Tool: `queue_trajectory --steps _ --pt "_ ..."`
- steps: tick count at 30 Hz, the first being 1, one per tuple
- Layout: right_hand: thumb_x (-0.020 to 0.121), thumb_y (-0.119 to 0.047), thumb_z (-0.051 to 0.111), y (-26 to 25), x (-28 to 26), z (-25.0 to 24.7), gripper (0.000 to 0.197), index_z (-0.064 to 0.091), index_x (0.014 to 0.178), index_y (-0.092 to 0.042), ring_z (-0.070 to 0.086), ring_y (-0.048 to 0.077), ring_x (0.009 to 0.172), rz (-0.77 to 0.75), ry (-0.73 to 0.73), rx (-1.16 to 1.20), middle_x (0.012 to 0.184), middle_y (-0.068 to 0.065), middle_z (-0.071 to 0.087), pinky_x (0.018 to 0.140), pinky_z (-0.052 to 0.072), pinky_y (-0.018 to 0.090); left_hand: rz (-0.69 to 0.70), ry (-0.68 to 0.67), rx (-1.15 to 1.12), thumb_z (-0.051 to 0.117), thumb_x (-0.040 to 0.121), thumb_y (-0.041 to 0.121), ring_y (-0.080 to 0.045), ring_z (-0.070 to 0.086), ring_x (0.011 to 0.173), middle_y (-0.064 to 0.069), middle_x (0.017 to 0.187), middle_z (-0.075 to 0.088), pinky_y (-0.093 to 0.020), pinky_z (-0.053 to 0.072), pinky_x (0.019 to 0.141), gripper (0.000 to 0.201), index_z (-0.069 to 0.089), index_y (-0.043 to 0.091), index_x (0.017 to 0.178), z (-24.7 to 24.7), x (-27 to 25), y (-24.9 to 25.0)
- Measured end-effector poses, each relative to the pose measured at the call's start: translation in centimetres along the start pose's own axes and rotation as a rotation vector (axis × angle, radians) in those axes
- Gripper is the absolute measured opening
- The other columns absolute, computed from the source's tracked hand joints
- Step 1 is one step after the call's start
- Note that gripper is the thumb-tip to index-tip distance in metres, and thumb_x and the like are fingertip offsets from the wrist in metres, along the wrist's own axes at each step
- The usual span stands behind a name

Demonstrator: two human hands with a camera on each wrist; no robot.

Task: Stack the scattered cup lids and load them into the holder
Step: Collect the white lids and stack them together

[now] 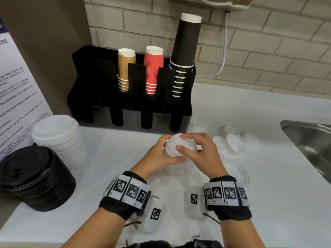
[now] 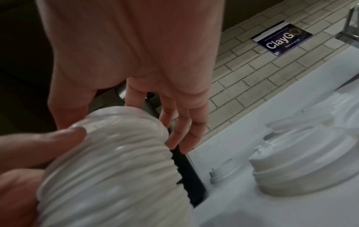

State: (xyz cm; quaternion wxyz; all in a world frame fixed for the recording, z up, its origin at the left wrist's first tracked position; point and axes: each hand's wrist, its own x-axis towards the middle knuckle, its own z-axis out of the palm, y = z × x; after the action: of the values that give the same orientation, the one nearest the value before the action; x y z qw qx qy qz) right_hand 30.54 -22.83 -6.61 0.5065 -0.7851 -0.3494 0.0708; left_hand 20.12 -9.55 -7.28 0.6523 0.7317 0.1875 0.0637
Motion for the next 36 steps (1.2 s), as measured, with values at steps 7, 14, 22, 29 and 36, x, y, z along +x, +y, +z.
queue_trajectory --steps 7,14,22,29,36 --pt "0.070 -0.026 0.084 -0.2 0.0 0.3 0.034 0.069 0.099 -0.035 0.052 0.005 0.108 -0.047 -0.072 -0.010 0.112 -0.003 0.051 0.090 0.052 0.040 0.015 0.009 -0.017 0.085 0.072 0.019 -0.007 0.061 0.098 0.017 0.116 0.058 -0.012 0.047 0.062 0.069 0.047 0.038 0.127 0.0 0.0 -0.5" --pt "0.067 -0.023 0.087 0.1 -0.2 0.5 0.039 0.068 0.101 -0.031 0.050 0.002 0.112 -0.054 -0.118 0.029 0.118 -0.007 0.051 0.091 0.050 0.036 0.053 0.003 0.002 0.084 0.073 0.015 -0.009 0.057 0.101 0.014 0.121 0.054 -0.014 0.045 0.064 0.081 0.037 0.040 0.134 0.0 -0.1 -0.6" --pt "0.074 -0.035 0.079 0.1 -0.1 -1.0 0.046 0.056 0.114 -0.035 0.049 0.009 0.118 0.046 -0.217 0.031 0.123 -0.010 0.049 0.094 0.046 0.029 0.103 0.054 0.043 0.085 0.072 0.013 -0.014 0.055 0.115 0.011 0.123 0.057 -0.034 0.051 0.090 0.074 0.046 0.036 0.131 0.4 0.1 -0.8" --pt "0.083 -0.046 0.068 2.2 3.1 -6.1 0.059 0.047 0.135 -0.029 0.047 0.025 0.124 0.468 -0.344 -0.700 0.138 0.007 0.042 0.100 0.041 0.035 0.078 0.055 0.096 0.089 0.066 0.023 -0.015 0.048 0.121 0.018 0.125 0.051 -0.037 0.044 0.103 0.087 0.040 0.041 0.135 0.0 0.2 -0.3" --pt "0.068 -0.018 0.084 2.7 4.7 -5.6 0.082 0.044 0.139 -0.028 0.052 0.029 0.120 0.530 -0.580 -0.839 0.137 0.008 0.044 0.091 0.048 0.035 0.105 0.079 0.122 0.085 0.073 0.022 -0.016 0.047 0.123 0.011 0.131 0.051 -0.037 0.042 0.107 0.079 0.043 0.032 0.138 0.3 0.3 -0.1"
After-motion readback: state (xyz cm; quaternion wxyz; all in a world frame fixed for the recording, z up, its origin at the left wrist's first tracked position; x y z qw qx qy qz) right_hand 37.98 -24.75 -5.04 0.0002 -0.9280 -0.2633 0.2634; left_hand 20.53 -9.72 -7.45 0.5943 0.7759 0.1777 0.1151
